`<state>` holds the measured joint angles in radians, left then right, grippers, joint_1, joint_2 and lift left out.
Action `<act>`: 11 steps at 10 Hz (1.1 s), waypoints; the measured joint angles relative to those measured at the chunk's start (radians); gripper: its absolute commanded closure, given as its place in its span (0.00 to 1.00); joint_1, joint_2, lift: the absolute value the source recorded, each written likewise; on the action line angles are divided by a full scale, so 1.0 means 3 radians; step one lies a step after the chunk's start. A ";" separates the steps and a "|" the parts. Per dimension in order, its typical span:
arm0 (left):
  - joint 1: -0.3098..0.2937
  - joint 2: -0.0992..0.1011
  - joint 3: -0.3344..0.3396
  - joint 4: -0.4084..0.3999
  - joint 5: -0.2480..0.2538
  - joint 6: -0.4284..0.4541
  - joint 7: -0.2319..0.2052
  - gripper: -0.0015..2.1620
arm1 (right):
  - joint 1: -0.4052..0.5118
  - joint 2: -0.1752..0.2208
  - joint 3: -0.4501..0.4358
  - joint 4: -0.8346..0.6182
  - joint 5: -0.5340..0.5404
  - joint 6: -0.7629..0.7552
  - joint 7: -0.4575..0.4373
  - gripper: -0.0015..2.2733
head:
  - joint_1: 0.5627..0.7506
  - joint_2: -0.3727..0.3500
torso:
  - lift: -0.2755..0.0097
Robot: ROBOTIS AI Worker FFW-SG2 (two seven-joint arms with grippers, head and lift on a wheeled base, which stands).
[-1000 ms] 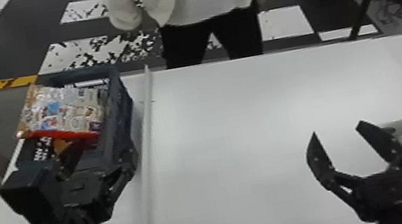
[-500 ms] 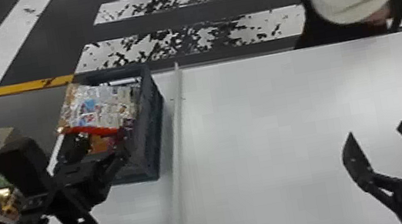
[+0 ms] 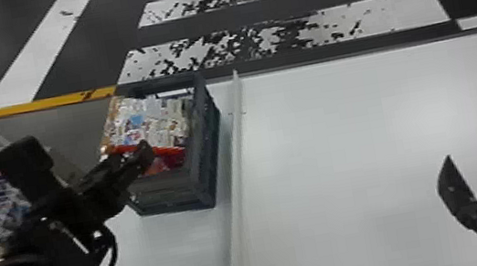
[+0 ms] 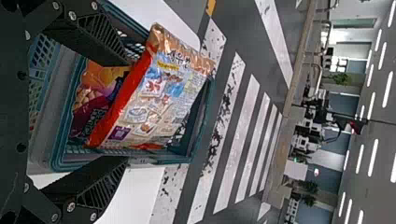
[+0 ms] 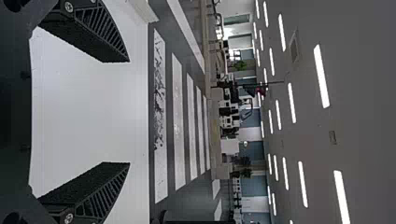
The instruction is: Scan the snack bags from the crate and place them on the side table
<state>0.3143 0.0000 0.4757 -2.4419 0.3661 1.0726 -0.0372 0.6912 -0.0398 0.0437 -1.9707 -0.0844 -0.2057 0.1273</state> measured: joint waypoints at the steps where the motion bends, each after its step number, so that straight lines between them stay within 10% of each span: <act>1: -0.0128 0.0000 0.0089 0.0091 0.0048 0.0067 0.0067 0.08 | -0.0002 0.0000 0.0005 0.0000 0.0003 0.0021 0.0000 0.04 | 0.70 0.90 | 0.64; 11: -0.1231 0.0000 0.0445 0.0848 0.0160 0.1029 0.0452 0.09 | 0.0041 -0.0005 0.0028 -0.0042 0.0033 0.0148 0.0005 0.04 | 0.70 0.95 | 0.64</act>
<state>-0.0550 0.0000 0.6093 -2.1874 0.4142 1.3815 0.0986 0.7036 -0.0413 0.0521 -1.9834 -0.0746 -0.1613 0.1289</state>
